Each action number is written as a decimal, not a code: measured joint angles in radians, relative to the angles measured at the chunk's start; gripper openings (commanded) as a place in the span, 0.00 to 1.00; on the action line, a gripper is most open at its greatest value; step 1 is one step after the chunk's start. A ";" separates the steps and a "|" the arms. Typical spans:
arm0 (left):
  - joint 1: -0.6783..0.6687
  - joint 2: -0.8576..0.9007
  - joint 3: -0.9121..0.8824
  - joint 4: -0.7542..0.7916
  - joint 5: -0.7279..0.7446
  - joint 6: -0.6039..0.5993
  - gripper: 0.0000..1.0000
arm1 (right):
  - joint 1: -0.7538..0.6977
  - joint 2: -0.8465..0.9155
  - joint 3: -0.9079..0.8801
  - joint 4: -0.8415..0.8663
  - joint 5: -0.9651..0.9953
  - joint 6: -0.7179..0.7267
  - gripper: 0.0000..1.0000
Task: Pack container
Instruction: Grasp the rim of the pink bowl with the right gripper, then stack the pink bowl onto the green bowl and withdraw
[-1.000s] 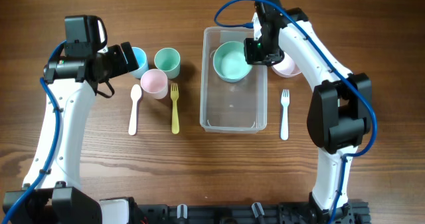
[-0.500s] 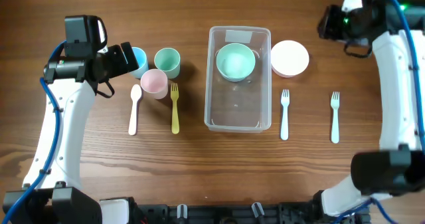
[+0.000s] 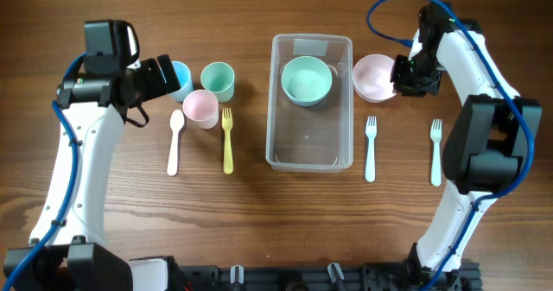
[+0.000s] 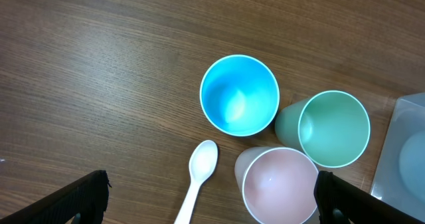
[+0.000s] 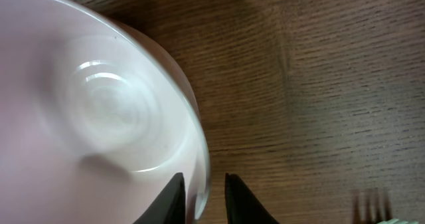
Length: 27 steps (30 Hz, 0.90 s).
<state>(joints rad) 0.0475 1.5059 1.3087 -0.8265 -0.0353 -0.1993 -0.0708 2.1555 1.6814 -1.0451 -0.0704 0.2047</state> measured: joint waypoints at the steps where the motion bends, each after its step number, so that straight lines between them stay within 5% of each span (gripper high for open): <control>1: 0.000 0.000 0.000 0.000 0.000 0.000 1.00 | 0.000 0.000 0.000 0.007 0.000 0.000 0.19; 4: 0.000 0.000 0.000 0.000 0.000 0.000 1.00 | 0.000 0.000 0.000 0.014 0.000 0.001 0.04; 14: 0.000 0.000 0.000 0.000 0.000 0.000 1.00 | 0.001 -0.013 0.056 -0.090 0.008 -0.001 0.04; 18: 0.000 0.000 0.000 0.000 0.000 0.000 1.00 | 0.028 -0.254 0.189 -0.142 0.016 -0.005 0.04; 22: 0.000 0.000 0.000 0.000 0.000 0.000 1.00 | 0.201 -0.552 0.276 -0.142 0.018 -0.004 0.04; 25: 0.000 0.000 0.000 0.000 0.000 0.000 1.00 | 0.314 -0.526 0.272 -0.135 0.014 0.011 0.04; 27: 0.000 0.000 0.000 0.001 0.000 0.000 1.00 | 0.365 -0.359 0.251 -0.116 0.011 0.027 0.04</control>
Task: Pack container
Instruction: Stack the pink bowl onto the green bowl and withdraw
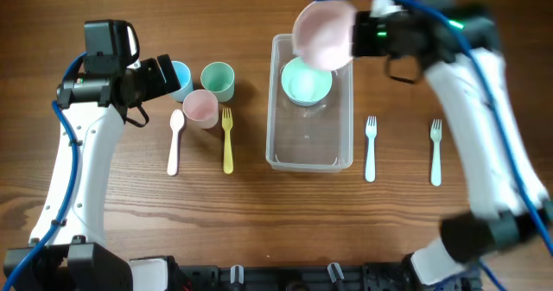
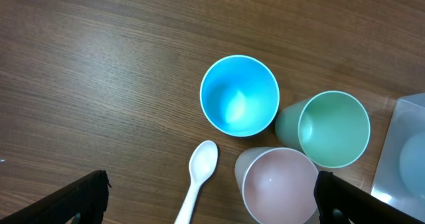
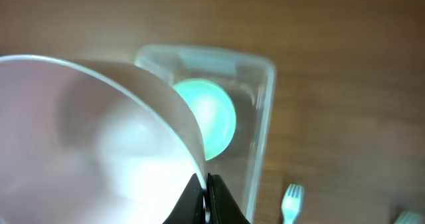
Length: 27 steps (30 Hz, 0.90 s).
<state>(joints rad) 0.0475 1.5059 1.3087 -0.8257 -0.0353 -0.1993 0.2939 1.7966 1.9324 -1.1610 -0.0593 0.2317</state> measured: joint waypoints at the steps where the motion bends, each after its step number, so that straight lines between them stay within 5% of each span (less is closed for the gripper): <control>1: 0.000 0.000 0.000 0.000 0.000 0.000 1.00 | 0.007 0.074 -0.003 0.014 0.000 0.006 0.04; 6: 0.000 0.000 0.000 -0.001 0.000 0.000 1.00 | 0.009 0.317 -0.021 0.084 -0.025 0.019 0.04; 15: 0.000 0.000 0.000 -0.001 0.000 0.000 1.00 | 0.009 0.406 -0.021 0.053 -0.044 0.029 0.05; 16: 0.000 0.000 0.000 -0.001 0.000 0.000 1.00 | 0.009 0.412 -0.021 0.051 -0.044 0.029 0.17; 20: 0.000 0.000 0.000 -0.001 0.000 0.000 1.00 | 0.009 0.406 -0.021 0.062 -0.038 0.009 0.38; 27: 0.000 0.000 0.000 -0.001 0.000 0.000 1.00 | -0.042 0.011 -0.002 -0.008 -0.003 -0.016 0.48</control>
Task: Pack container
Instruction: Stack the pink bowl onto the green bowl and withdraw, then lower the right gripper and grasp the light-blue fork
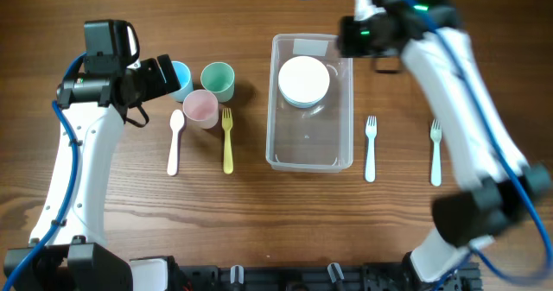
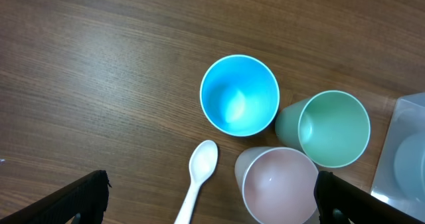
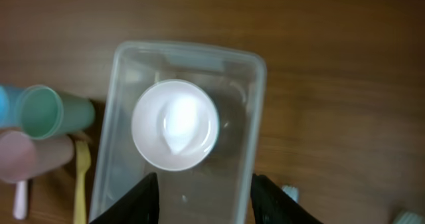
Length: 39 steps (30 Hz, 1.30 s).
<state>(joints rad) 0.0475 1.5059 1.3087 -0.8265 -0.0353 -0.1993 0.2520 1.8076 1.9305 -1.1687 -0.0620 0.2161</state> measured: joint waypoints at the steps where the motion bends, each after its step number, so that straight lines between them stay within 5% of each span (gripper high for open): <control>1: 0.000 0.000 0.000 0.000 0.000 0.000 1.00 | -0.018 -0.029 0.012 -0.034 0.000 -0.001 0.48; 4: 0.000 0.000 0.000 -0.001 0.000 0.000 1.00 | -0.150 -0.104 0.014 -0.245 0.008 -0.001 0.48; 7: 0.000 0.000 0.000 0.000 0.000 0.000 1.00 | -0.193 -0.100 -0.089 -0.257 0.012 -0.003 0.54; 19: 0.000 0.000 0.000 0.000 0.003 0.000 1.00 | -0.175 -0.081 -0.811 0.235 -0.021 0.079 0.49; 27: 0.000 0.000 0.000 0.000 0.003 0.000 1.00 | -0.175 -0.080 -0.999 0.412 -0.060 0.075 0.46; 35: 0.000 0.000 0.000 0.000 0.003 0.000 1.00 | -0.175 -0.082 -1.004 0.440 0.033 0.094 0.45; 39: 0.000 0.000 0.000 0.000 0.003 0.000 1.00 | -0.175 -0.082 -1.005 0.477 0.059 0.107 0.27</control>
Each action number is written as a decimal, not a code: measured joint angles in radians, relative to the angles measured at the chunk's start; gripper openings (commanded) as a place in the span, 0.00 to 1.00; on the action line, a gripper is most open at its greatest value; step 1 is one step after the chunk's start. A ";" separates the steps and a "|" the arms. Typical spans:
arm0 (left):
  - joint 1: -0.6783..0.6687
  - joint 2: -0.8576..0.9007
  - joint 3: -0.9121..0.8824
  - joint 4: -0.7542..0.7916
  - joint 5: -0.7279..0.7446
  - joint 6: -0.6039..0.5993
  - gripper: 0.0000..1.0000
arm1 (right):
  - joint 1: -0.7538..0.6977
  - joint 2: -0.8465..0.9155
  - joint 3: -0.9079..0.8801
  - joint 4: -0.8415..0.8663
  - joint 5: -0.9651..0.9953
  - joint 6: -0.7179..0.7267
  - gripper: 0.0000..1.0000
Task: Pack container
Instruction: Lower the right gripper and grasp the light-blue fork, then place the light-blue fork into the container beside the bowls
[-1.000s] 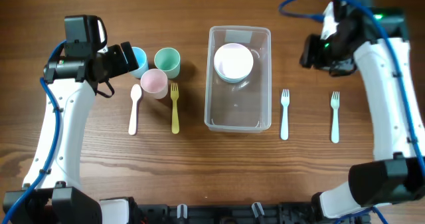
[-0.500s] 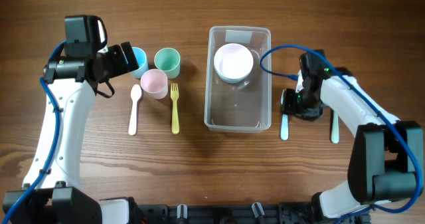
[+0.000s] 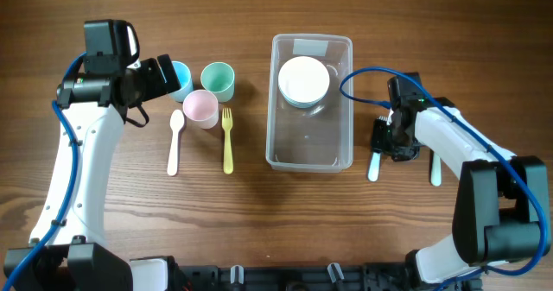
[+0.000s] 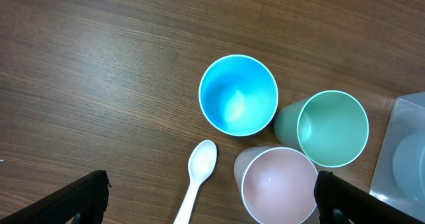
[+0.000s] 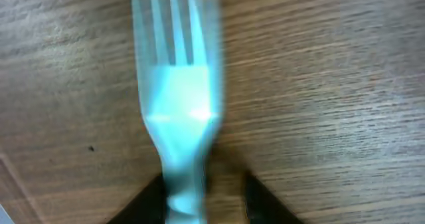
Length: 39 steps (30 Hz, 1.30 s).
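Note:
The clear container [image 3: 311,163] holds a pink bowl [image 3: 303,79] nested in a green bowl. My right gripper [image 3: 384,141] is low over the light blue fork [image 3: 372,163] just right of the container. In the right wrist view the fork [image 5: 178,98] lies on the wood with its handle between the fingers, and the right gripper [image 5: 202,204] is open. My left gripper [image 4: 209,204] hangs open, high above the blue cup [image 4: 238,95], green cup [image 4: 332,128], pink cup [image 4: 279,187] and white spoon [image 4: 196,184].
A yellow fork [image 3: 228,140] lies right of the spoon [image 3: 175,140]. A second light fork [image 3: 435,172] lies right of my right arm, partly under it. The cups stand close together, left of the container.
My right gripper was open, high above the container with the pink bowl in the green one. Now it is down at the light blue fork, fingers either side of the handle. The left arm is unchanged.
My right gripper was at the rim of the pink bowl on the table right of the container. Then it held the bowl above the container. Then the bowl sat in the green bowl with the gripper open above. Now the gripper is at the fork.

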<state>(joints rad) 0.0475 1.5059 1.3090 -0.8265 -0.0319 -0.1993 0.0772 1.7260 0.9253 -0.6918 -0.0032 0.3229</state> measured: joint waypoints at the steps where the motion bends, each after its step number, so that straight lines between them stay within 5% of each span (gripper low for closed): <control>1: 0.000 0.000 0.000 0.000 0.000 0.000 1.00 | 0.000 0.000 0.000 0.001 0.003 0.003 0.21; 4: 0.000 0.000 0.000 0.000 0.000 0.000 1.00 | 0.000 0.000 -0.001 0.001 0.008 0.013 0.05; 9: 0.000 0.000 0.000 0.000 0.000 0.000 1.00 | 0.000 0.000 0.034 -0.087 0.008 0.024 0.04; 16: 0.000 0.000 0.000 0.000 0.000 0.000 1.00 | 0.068 -0.209 0.437 -0.346 0.012 -0.062 0.04; 20: 0.000 0.000 0.000 0.000 0.000 0.000 1.00 | 0.255 -0.323 0.518 -0.340 -0.086 -0.410 0.04; 26: 0.000 0.000 0.000 0.000 0.000 0.000 1.00 | 0.370 -0.133 0.517 -0.340 -0.242 -0.945 0.04; 30: 0.000 0.000 0.000 0.000 0.000 0.000 1.00 | 0.415 0.037 0.517 -0.346 -0.257 -1.106 0.04; 39: 0.000 0.000 0.000 0.000 0.000 0.000 1.00 | 0.447 0.189 0.517 -0.462 -0.237 -1.182 0.04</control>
<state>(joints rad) 0.0475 1.5059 1.3090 -0.8265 -0.0319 -0.1989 0.5240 1.9152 1.4425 -1.1542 -0.2398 -0.8593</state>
